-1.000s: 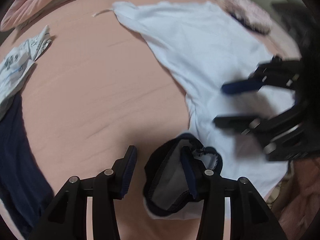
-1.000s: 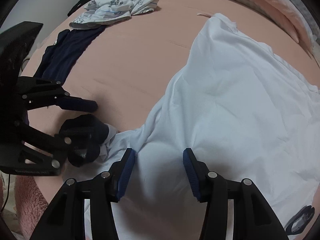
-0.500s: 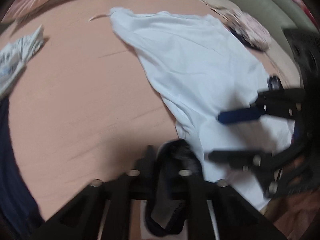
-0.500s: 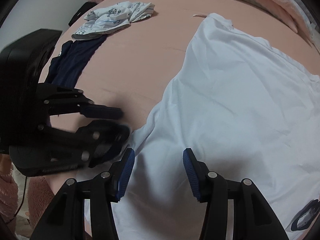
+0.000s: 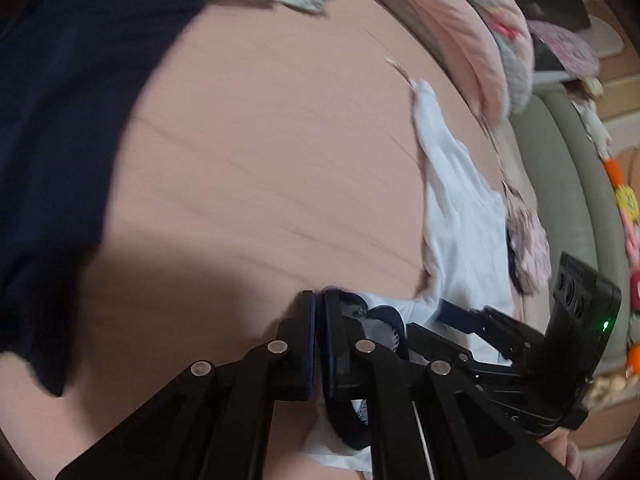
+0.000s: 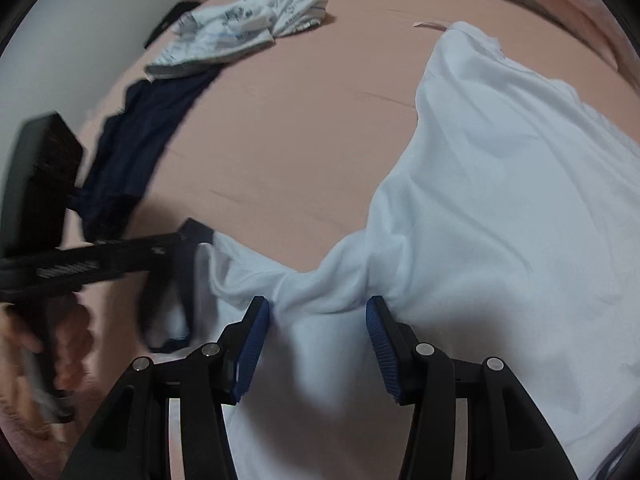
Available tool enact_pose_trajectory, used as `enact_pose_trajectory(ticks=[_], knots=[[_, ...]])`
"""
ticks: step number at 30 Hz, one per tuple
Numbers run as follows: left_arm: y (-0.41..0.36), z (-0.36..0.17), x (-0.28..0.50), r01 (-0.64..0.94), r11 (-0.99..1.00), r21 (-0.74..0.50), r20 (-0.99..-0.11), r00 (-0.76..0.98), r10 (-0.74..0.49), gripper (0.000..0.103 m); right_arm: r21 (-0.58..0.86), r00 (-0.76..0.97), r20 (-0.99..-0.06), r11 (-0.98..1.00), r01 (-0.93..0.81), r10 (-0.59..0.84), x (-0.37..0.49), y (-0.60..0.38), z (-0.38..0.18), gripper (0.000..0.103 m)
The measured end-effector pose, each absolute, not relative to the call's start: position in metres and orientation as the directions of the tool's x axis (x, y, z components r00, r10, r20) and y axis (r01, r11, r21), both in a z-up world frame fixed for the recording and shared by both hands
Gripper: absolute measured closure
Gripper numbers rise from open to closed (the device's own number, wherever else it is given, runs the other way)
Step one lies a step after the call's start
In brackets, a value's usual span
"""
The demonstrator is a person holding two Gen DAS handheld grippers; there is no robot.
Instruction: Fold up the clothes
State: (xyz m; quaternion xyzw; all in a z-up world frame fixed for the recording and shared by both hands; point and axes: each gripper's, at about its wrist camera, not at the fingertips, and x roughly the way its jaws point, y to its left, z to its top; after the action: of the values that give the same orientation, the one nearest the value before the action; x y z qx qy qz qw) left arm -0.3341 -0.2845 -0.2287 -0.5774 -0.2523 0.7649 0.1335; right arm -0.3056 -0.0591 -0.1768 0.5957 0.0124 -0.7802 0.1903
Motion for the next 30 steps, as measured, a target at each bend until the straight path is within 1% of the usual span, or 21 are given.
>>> enact_pose_trajectory(ticks=[2,3,5,7,11,13,14,16,18,21,25,26,28,30], knots=[[-0.298,-0.216,-0.333,0.123,-0.873,-0.472,-0.848,-0.333,0.411,0.098,0.2,-0.234,-0.933,-0.936,0.29,-0.272,-0.312,-0.053,-0.172,0.053],[-0.302,-0.209,-0.331,0.115,-0.882,-0.456,-0.852,-0.341,0.396,0.098,0.207,-0.239,-0.931,-0.938,0.276,-0.276,-0.314,-0.049,-0.169,0.053],[-0.298,-0.193,-0.324,0.008,-0.874,-0.485,-0.826,-0.333,0.455,0.098,0.241,-0.231,-0.923,-0.931,0.274,-0.307,-0.317,-0.044,-0.164,0.053],[-0.285,-0.182,-0.313,-0.102,-0.885,-0.454,-0.832,-0.309,0.462,0.098,0.285,-0.188,-0.916,-0.906,0.314,-0.353,-0.315,-0.047,-0.162,0.053],[-0.257,-0.184,-0.293,-0.248,-0.871,-0.425,-0.854,-0.209,0.476,0.098,0.299,-0.1,-0.924,-0.863,0.407,-0.368,-0.303,-0.069,-0.165,0.053],[-0.259,-0.187,-0.284,-0.238,-0.887,-0.395,-0.875,-0.196,0.442,0.098,0.3,-0.075,-0.928,-0.852,0.43,-0.365,-0.304,-0.079,-0.17,0.053],[-0.263,-0.187,-0.28,-0.226,-0.894,-0.387,-0.881,-0.195,0.431,0.098,0.3,-0.064,-0.93,-0.847,0.439,-0.363,-0.305,-0.084,-0.173,0.051],[-0.271,-0.187,-0.273,-0.194,-0.894,-0.404,-0.873,-0.208,0.44,0.098,0.299,-0.063,-0.929,-0.842,0.449,-0.364,-0.312,-0.092,-0.174,0.051],[-0.277,-0.187,-0.266,-0.17,-0.891,-0.42,-0.866,-0.219,0.45,0.098,0.336,-0.078,-0.912,-0.844,0.418,-0.402,-0.323,-0.093,-0.173,0.051],[-0.27,-0.188,-0.256,-0.206,-0.875,-0.439,-0.854,-0.208,0.477,0.098,0.382,-0.117,-0.89,-0.86,0.338,-0.441,-0.338,-0.088,-0.169,0.051],[-0.235,-0.193,-0.256,-0.279,-0.842,-0.462,-0.838,-0.174,0.517,0.098,0.407,-0.154,-0.868,-0.854,0.324,-0.473,-0.326,-0.076,-0.149,0.051],[-0.231,-0.198,-0.26,-0.274,-0.856,-0.439,-0.853,-0.173,0.493,0.098,0.418,-0.147,-0.864,-0.848,0.326,-0.482,-0.319,-0.071,-0.144,0.051],[-0.235,-0.207,-0.272,-0.224,-0.896,-0.384,-0.883,-0.194,0.427,0.098,0.389,-0.137,-0.883,-0.862,0.325,-0.45,-0.303,-0.063,-0.142,0.051],[-0.258,-0.205,-0.283,-0.116,-0.933,-0.341,-0.895,-0.264,0.36,0.098,0.349,-0.13,-0.904,-0.878,0.327,-0.407,-0.291,-0.057,-0.147,0.051]])
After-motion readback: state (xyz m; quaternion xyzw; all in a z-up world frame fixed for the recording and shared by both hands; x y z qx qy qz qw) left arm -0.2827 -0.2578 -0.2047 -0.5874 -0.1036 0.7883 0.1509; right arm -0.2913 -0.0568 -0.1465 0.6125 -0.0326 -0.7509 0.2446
